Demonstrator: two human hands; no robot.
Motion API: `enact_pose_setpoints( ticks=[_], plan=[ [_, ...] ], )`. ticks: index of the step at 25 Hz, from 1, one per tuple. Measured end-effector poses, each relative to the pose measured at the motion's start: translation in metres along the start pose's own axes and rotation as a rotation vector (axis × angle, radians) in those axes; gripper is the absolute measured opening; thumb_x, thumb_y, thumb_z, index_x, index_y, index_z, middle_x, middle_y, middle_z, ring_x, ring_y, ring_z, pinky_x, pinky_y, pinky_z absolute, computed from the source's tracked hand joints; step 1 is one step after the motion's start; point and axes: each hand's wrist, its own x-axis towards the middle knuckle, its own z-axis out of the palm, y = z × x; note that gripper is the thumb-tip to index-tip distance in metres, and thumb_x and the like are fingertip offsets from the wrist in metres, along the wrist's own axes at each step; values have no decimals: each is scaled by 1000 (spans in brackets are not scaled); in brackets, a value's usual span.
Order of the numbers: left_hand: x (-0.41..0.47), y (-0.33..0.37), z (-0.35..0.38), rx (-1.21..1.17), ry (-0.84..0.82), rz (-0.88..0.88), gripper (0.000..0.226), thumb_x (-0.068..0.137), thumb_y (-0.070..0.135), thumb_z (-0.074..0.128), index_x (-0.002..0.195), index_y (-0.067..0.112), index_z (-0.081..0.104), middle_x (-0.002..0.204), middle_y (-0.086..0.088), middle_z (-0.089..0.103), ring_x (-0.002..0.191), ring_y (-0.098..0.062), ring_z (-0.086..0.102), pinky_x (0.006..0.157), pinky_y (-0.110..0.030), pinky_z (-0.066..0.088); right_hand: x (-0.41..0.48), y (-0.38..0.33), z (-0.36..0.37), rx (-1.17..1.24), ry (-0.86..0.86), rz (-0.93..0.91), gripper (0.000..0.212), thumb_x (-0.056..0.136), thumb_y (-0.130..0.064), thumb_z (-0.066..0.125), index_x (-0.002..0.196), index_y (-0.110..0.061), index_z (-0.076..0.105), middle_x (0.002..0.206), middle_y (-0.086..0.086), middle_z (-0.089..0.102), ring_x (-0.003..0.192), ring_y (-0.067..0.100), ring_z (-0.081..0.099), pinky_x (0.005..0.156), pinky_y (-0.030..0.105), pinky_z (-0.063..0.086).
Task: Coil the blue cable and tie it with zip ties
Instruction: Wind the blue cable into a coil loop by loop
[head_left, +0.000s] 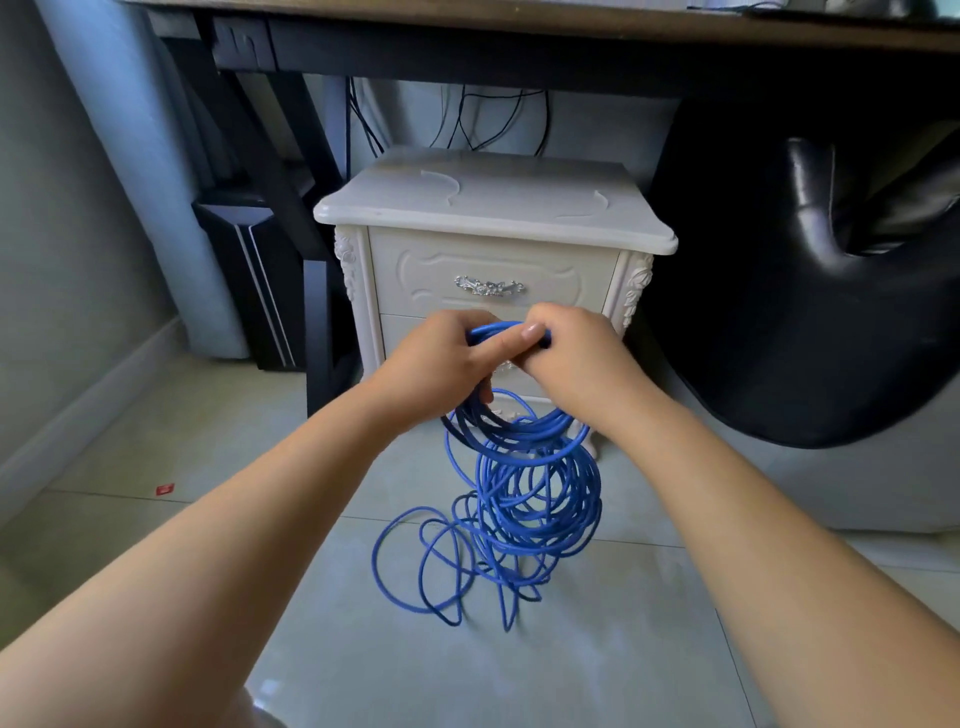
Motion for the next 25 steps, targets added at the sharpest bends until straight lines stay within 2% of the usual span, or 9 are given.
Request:
enact_pose_setpoints(
  ticks=[2,4,7,10,12,16,21,23,25],
  plan=[
    [1,0,-1,-53,33,47,35,95,43,57,81,11,64,52,1,49,42,-9,45,51,-30,46,-1,-5,-3,173,6,42,13,85,-23,65,85,-22,52,70,-3,55,56,14,47,52,28,37],
    [1,2,1,-240,55,69,34,97,36,56,88,5,67,52,5,40,44,-11,38,53,-36,47,0,-7,-7,480,-2,104,25,82,-16,70,99,-23,54,74,-2,59,52,12,46,52,26,40],
    [1,9,-1,-513,112,18,34,100,33,52,77,8,57,50,9,31,43,-10,28,47,-25,39,0,1,-14,969,-158,179,24,86,-11,67,109,-9,59,69,6,56,54,15,53,59,30,49],
    [3,12,-10,-705,140,-41,36,101,38,48,73,15,46,51,8,25,46,-11,22,46,-22,32,-7,17,-11,1121,-423,295,26,83,-31,65,94,-8,64,82,9,67,83,26,66,87,42,53],
    [2,11,-13,-719,139,-56,38,101,41,48,73,15,46,52,8,24,47,-12,21,47,-22,32,-11,17,-6,1199,-456,272,20,82,-29,66,82,-10,64,87,14,70,89,30,66,93,45,50],
    [2,14,-15,-754,135,-101,40,99,45,48,75,13,48,56,5,22,47,-11,23,47,-22,35,-10,2,-8,1275,-230,241,14,88,-19,61,80,-8,59,64,7,62,63,23,63,69,34,53],
    [3,11,-13,-657,82,-84,38,101,45,44,78,15,45,58,6,28,49,-12,30,53,-25,43,-7,-12,-4,1476,-167,228,28,95,-26,56,68,-18,52,56,-2,36,50,12,39,53,24,46],
    [1,9,-11,-619,43,-55,36,102,45,42,81,15,47,61,3,39,53,-12,43,58,-25,46,-3,-13,-5,1499,-143,208,28,93,-31,56,68,-19,48,52,-6,30,45,8,32,47,20,42],
    [-1,4,-16,-648,-65,-63,44,96,56,43,93,14,57,76,1,61,71,-13,64,70,-27,52,1,-10,-10,1504,-109,206,29,94,-32,55,69,-20,45,48,-9,27,41,5,26,40,16,33]
  ],
)
